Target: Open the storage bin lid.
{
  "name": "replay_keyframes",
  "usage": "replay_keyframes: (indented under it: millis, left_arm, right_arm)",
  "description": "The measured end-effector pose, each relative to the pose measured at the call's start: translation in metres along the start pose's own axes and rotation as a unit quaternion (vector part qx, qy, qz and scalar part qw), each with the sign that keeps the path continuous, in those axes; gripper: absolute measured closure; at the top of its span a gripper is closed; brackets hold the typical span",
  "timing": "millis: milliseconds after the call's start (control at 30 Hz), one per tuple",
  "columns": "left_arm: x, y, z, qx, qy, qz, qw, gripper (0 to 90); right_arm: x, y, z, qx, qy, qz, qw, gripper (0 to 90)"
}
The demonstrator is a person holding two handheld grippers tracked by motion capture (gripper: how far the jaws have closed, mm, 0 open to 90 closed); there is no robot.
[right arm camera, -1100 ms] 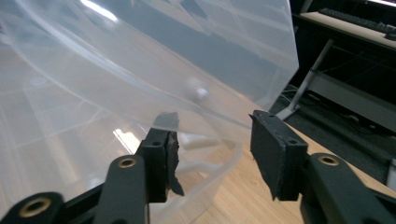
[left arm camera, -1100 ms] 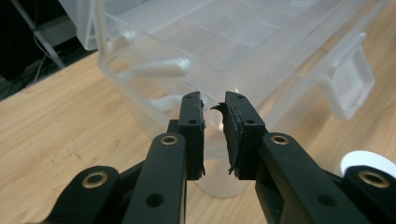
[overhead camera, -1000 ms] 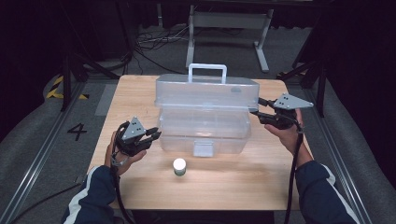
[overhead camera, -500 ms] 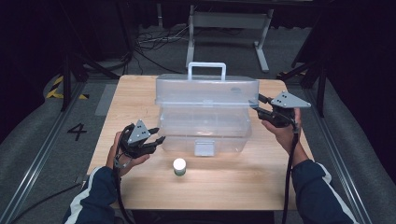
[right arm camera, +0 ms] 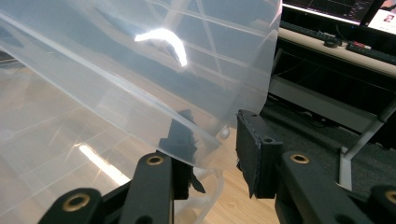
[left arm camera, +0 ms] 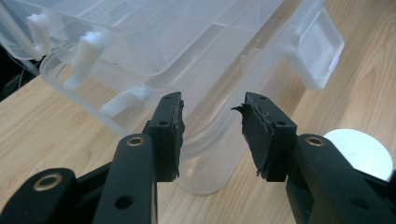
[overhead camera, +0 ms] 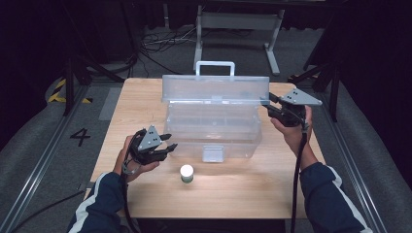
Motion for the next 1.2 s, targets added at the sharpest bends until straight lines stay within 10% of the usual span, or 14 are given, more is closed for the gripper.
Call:
replay_keyframes:
  millis: [1200]
  left_arm:
    - [-0.006, -0.008, -0.002, -0.011, -0.005, 0.048, 0.9988, 68.4]
  right_arm:
    - [0.011, -0.014, -0.025, -0.031, -0.006, 0.051, 0.9982, 72.7]
Point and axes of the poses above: each handheld gripper's, and its own axes: y roughly backward along the jaws, z roughly out of its underside, x roughly to its right, the point moved 7 cm from there along -y, roughly forward along the jaws, and after that the axes turned 2 degrees about x, right-handed, at the moved point
